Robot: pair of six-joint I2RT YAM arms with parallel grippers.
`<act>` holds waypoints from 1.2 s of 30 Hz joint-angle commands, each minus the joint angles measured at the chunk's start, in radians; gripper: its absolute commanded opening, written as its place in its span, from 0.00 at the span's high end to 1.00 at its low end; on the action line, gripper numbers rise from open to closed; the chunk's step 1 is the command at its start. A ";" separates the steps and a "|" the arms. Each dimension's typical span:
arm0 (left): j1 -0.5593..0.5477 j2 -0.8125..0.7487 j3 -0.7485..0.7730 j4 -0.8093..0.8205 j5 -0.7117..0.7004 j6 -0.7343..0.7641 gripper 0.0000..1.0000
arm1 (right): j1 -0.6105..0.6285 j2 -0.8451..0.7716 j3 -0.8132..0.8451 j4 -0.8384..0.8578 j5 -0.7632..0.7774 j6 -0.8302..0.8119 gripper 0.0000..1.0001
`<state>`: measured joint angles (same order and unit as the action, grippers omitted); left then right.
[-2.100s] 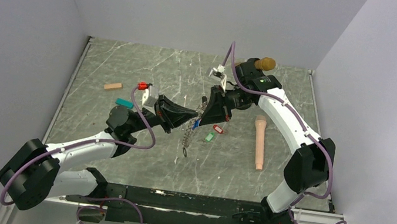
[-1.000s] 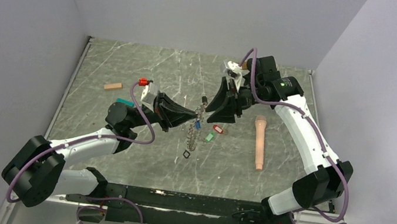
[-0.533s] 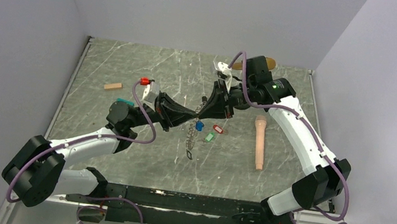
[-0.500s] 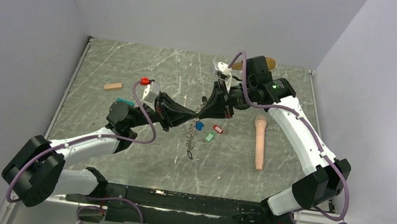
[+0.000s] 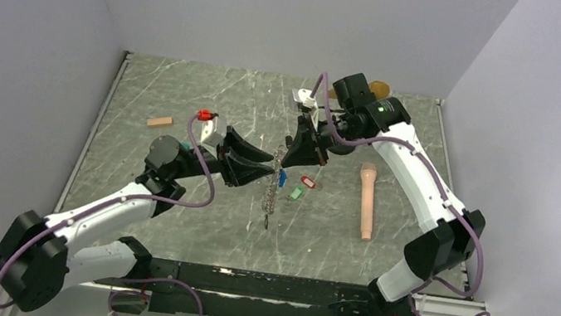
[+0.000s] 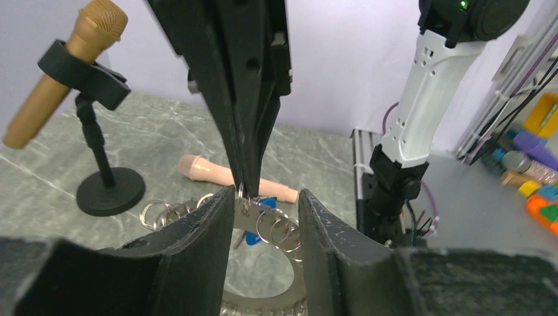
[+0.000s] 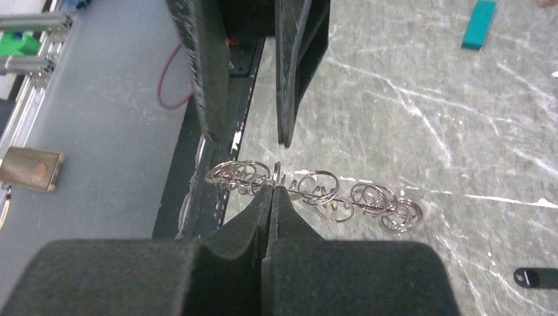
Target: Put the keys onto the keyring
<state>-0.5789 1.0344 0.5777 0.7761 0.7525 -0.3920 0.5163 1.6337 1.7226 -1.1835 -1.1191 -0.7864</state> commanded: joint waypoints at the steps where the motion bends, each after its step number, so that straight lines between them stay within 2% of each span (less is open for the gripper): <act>1: -0.003 -0.057 0.148 -0.438 0.059 0.285 0.54 | 0.007 0.056 0.109 -0.224 0.045 -0.166 1.00; 4: -0.034 -0.044 0.234 -0.648 0.026 0.445 0.53 | 0.020 0.069 0.121 -0.222 0.088 -0.153 1.00; 10: -0.110 0.022 0.337 -0.817 -0.095 0.572 0.54 | 0.032 0.066 0.126 -0.186 0.119 -0.107 1.00; 13: -0.136 0.025 0.341 -0.813 -0.161 0.591 0.48 | 0.033 0.069 0.124 -0.185 0.122 -0.104 1.00; 17: -0.171 0.034 0.355 -0.812 -0.223 0.608 0.50 | 0.034 0.069 0.120 -0.181 0.119 -0.100 1.00; 28: -0.192 0.076 0.408 -0.873 -0.260 0.641 0.65 | 0.034 0.065 0.115 -0.180 0.114 -0.105 1.00; 34: -0.197 0.102 0.439 -0.906 -0.260 0.654 0.76 | 0.034 0.065 0.114 -0.183 0.111 -0.105 1.00; 36: -0.197 0.105 0.442 -0.906 -0.257 0.656 0.77 | 0.034 0.067 0.115 -0.184 0.109 -0.106 1.00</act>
<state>-0.7685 1.1339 0.9710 -0.1215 0.4980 0.2424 0.5480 1.7168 1.8019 -1.3617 -0.9768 -0.8871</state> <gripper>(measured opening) 0.240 0.010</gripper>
